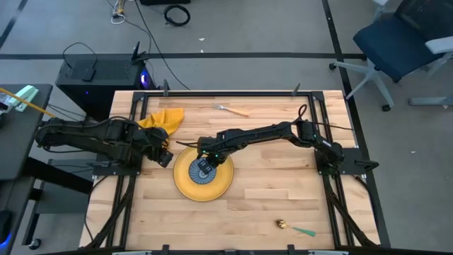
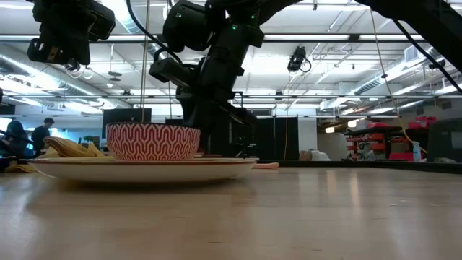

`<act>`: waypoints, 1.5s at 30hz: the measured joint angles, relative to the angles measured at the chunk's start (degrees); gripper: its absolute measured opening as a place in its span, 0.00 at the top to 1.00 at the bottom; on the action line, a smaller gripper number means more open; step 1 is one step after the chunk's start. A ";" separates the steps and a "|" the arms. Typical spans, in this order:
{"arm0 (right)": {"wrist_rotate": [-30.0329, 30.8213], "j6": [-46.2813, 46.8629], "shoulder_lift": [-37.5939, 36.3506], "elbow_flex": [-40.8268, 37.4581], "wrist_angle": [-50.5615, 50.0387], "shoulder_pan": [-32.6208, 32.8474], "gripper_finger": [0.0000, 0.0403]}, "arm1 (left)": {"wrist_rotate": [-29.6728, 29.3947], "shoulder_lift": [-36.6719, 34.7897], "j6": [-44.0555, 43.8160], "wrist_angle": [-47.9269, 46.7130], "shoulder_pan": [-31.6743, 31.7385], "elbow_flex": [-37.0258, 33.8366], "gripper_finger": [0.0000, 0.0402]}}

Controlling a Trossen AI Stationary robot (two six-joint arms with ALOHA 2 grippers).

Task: Set table place
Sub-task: Put the blue-patterned bowl on top of the yellow plate

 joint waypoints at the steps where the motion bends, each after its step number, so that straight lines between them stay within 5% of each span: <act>1: 0.00 0.00 0.00 0.00 0.00 0.00 0.84 | 0.00 0.02 0.00 0.00 -0.02 0.00 0.98; 45: 0.61 0.42 -0.22 3.69 -3.80 -0.63 0.83 | 0.00 0.00 0.00 0.04 -0.01 0.00 0.98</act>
